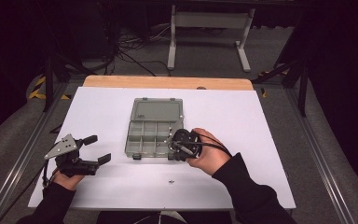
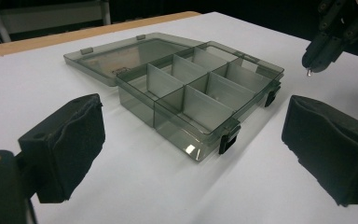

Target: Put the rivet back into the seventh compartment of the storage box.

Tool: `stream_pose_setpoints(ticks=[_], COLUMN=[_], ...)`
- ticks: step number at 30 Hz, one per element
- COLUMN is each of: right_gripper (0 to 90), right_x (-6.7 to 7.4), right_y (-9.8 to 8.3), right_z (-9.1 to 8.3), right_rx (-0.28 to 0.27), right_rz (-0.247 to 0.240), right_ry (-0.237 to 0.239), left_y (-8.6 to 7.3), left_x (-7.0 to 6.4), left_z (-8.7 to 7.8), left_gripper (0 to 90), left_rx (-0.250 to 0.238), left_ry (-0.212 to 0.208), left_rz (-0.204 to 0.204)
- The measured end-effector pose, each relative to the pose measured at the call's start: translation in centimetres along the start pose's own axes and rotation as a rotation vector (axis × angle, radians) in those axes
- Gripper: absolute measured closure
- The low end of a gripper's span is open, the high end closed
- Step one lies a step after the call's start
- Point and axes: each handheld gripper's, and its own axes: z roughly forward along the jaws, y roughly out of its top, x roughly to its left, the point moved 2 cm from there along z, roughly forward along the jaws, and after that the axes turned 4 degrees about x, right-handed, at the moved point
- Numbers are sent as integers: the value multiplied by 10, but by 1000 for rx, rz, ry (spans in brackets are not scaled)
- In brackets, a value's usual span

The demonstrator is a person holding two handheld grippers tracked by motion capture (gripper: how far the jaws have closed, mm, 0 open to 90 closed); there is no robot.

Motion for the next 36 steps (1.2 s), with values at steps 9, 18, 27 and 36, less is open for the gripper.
stream_pose_setpoints(ticks=[9, 18, 27, 36], right_gripper=[841, 841, 840, 841], right_x=[-14, -27, -39, -54], right_y=[7, 16, 22, 24], right_z=[-1, -2, -1, 1], right_rx=[-18, -39, -55, -62], right_rz=[26, 39, 55, 79], right_ry=[-12, -33, -44, -59], left_y=[0, 0, 0, 0], left_x=[0, 0, 0, 0], left_z=[0, 0, 0, -1], left_gripper=[64, 64, 64, 64], left_rx=[-3, -3, -4, 1], left_ry=[1, 0, 0, -4], left_rz=[-4, -3, -5, -3])
